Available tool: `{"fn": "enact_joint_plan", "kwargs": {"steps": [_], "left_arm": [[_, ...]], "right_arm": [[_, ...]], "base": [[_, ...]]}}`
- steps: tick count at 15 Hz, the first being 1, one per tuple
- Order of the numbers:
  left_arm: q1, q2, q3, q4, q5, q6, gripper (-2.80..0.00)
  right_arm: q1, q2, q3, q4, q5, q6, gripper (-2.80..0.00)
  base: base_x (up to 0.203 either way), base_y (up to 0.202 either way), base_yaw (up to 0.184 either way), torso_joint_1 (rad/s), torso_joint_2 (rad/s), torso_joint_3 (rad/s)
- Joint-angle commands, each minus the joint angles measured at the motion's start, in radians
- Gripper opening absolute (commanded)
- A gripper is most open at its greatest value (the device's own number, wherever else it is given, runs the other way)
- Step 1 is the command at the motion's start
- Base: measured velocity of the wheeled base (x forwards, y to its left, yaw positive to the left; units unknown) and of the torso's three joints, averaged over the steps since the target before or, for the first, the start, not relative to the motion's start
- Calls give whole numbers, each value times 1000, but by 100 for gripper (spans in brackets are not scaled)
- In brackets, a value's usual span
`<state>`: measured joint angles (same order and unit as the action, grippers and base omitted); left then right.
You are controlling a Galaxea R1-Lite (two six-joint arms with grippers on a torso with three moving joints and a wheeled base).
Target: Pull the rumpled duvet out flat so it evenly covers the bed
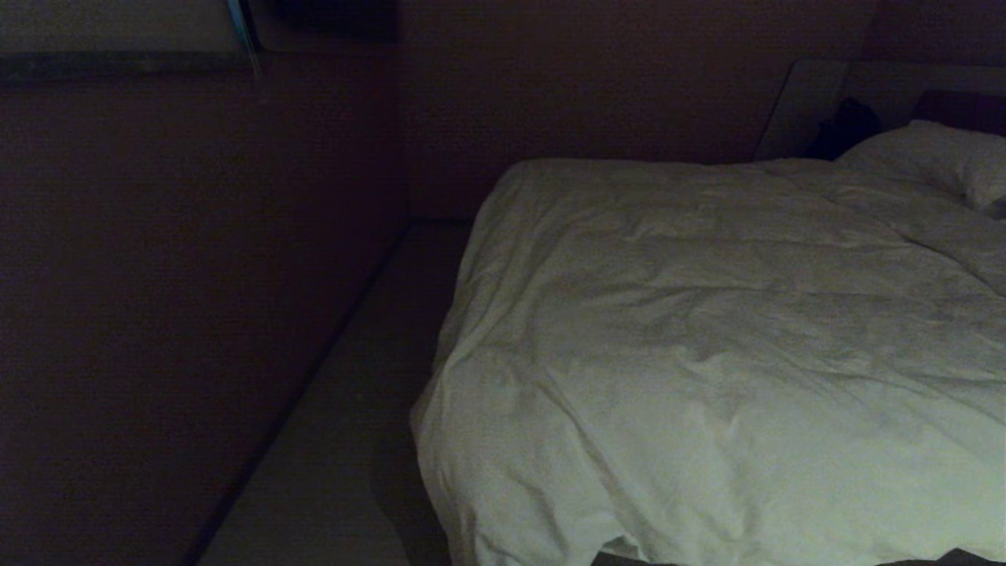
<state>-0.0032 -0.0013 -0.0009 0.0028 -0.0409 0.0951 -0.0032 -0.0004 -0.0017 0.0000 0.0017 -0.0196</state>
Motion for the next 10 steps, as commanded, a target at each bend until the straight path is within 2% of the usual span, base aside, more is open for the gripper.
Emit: {"fn": "enact_joint_plan", "kwargs": {"steps": [1,6,10], "left_arm": [[0,1,1,0,-1,0,-280],[0,1,1,0,-1,0,-280],[0,1,1,0,-2,-4,-280]], "right_arm": [[0,0,0,0,0,0,-280],[0,0,0,0,0,0,-280],[0,0,0,0,0,0,-280]], "base": [[0,200,1,0,6,6],[0,184,-1,3,3,2],[0,21,1,1,0,1]]}}
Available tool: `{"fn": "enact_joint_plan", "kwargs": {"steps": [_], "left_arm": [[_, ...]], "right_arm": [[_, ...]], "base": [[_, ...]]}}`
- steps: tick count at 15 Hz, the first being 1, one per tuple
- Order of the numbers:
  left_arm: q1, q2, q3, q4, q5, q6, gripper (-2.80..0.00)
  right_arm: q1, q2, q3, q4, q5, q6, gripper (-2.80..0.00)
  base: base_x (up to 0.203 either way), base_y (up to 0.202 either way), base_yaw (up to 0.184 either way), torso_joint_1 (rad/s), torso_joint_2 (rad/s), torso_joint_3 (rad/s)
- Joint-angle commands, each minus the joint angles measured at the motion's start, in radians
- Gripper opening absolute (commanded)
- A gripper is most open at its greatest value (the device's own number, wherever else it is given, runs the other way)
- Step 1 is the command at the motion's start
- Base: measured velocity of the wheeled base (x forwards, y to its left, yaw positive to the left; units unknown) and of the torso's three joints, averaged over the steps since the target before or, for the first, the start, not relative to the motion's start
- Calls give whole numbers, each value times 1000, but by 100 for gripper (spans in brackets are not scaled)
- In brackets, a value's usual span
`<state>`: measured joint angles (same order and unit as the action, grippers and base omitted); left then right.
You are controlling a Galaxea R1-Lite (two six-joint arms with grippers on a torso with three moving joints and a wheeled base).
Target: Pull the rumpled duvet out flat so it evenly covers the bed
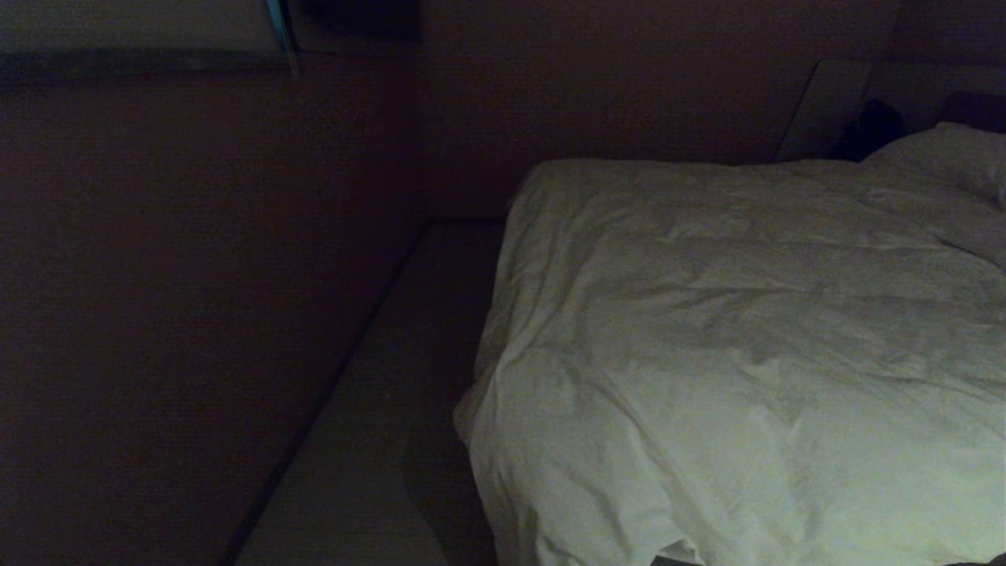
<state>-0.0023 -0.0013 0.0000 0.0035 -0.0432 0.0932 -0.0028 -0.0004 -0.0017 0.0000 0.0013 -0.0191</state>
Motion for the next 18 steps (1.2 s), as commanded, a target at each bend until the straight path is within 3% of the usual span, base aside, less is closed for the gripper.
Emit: {"fn": "enact_joint_plan", "kwargs": {"steps": [1,4,12,18], "left_arm": [[-1,1,0,0,2,-6,-280],[-1,1,0,0,2,-6,-280],[-1,1,0,-2,2,-10,-280],[-1,1,0,0,2,-13,-280]], "right_arm": [[1,0,0,0,0,-1,-280],[0,0,0,0,0,-1,-280],[0,0,0,0,0,-1,-280],[0,0,0,0,0,-1,-280]], "base": [[0,0,0,0,0,0],[-42,0,-3,4,2,-2],[-188,0,1,1,1,4],[-11,0,1,-1,-1,1]]}}
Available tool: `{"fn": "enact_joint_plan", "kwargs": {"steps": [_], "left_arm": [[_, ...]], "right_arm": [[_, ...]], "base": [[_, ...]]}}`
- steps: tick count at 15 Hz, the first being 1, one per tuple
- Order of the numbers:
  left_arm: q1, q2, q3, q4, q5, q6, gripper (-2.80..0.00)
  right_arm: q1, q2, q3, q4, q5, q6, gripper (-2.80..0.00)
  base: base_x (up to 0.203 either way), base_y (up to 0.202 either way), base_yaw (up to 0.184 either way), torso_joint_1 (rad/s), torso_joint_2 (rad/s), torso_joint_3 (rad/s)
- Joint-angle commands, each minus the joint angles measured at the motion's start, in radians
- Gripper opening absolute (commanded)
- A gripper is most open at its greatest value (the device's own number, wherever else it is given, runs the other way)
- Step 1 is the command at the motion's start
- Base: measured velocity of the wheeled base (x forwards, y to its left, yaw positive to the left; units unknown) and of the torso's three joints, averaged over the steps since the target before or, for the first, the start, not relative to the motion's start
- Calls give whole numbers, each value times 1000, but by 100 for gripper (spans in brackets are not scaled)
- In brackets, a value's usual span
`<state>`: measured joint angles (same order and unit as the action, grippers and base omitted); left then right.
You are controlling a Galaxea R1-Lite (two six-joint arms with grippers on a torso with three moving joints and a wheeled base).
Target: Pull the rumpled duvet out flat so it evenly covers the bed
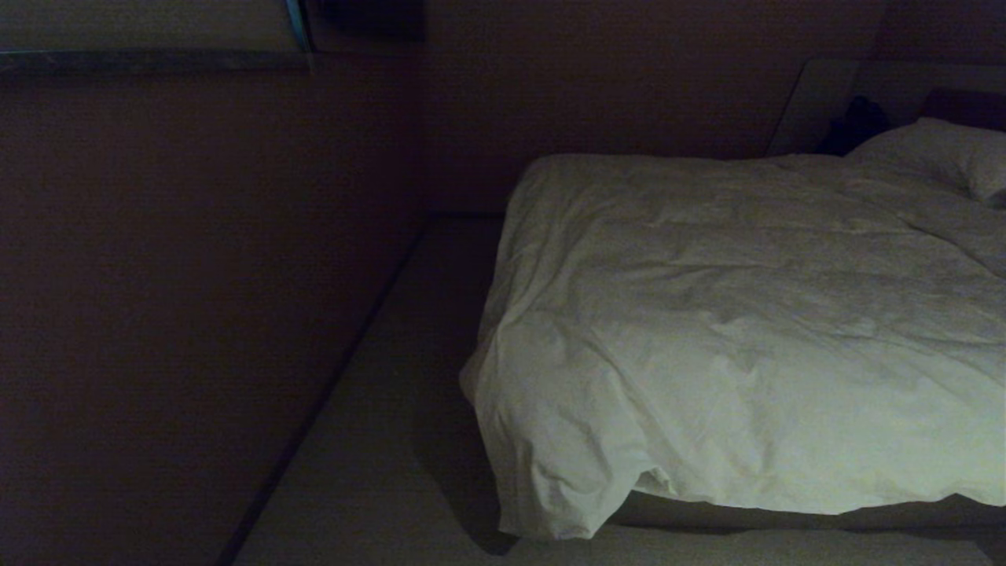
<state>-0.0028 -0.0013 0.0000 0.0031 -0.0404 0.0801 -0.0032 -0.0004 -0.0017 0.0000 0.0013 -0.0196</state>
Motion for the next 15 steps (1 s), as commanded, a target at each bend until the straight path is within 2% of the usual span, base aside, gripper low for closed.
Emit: {"fn": "enact_joint_plan", "kwargs": {"steps": [1,15], "left_arm": [[0,1,0,0,-1,0,-280],[0,1,-2,-2,-1,1,-280]], "right_arm": [[0,0,0,0,0,0,-280],[0,0,0,0,0,0,-280]], "base": [[0,0,0,0,0,0],[0,0,0,0,0,0]]}}
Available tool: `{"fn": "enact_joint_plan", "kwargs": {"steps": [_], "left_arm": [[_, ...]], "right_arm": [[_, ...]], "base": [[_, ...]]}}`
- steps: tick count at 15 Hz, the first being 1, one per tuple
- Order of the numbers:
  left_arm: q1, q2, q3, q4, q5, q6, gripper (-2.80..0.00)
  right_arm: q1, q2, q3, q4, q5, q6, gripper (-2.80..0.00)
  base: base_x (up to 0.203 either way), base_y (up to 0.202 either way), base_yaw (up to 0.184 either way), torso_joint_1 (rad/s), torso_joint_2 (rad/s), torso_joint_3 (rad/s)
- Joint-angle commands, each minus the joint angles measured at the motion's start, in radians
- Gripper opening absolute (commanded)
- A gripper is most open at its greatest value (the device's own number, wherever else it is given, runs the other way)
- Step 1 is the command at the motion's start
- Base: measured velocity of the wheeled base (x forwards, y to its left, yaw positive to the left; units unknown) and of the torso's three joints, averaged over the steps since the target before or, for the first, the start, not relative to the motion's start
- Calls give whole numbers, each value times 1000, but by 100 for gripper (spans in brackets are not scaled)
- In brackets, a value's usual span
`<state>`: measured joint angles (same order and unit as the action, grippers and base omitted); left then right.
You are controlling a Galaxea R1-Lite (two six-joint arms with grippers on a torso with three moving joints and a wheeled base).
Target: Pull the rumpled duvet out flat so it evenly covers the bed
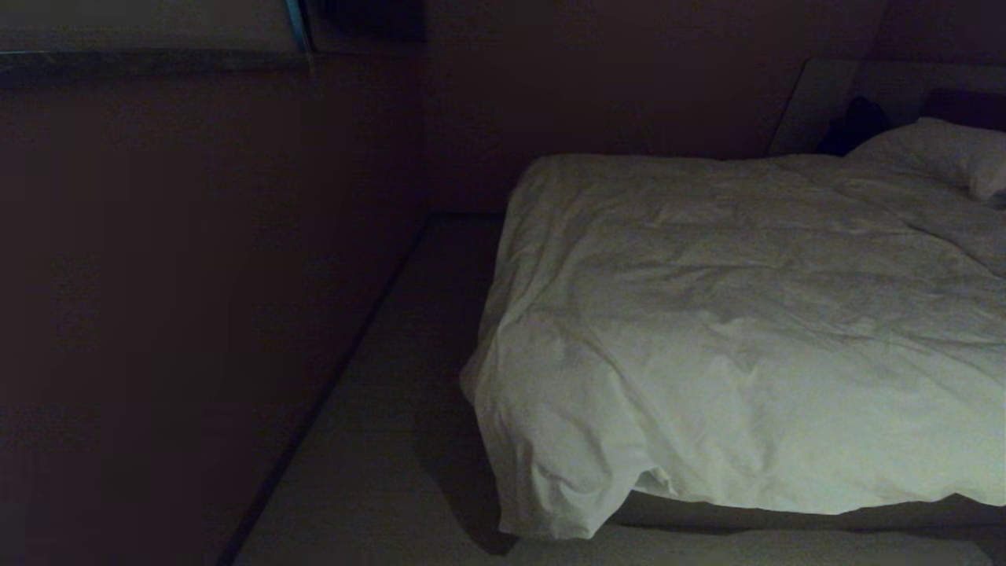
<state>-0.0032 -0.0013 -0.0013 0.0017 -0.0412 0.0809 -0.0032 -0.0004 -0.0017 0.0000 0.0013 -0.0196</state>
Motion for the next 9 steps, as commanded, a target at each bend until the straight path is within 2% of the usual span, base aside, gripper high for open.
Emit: {"fn": "enact_joint_plan", "kwargs": {"steps": [1,9], "left_arm": [[0,1,1,0,0,0,-280],[0,1,0,0,0,0,-280]], "right_arm": [[0,0,0,0,0,0,-280],[0,0,0,0,0,-2,-280]], "base": [[0,0,0,0,0,0],[0,0,0,0,0,0]]}}
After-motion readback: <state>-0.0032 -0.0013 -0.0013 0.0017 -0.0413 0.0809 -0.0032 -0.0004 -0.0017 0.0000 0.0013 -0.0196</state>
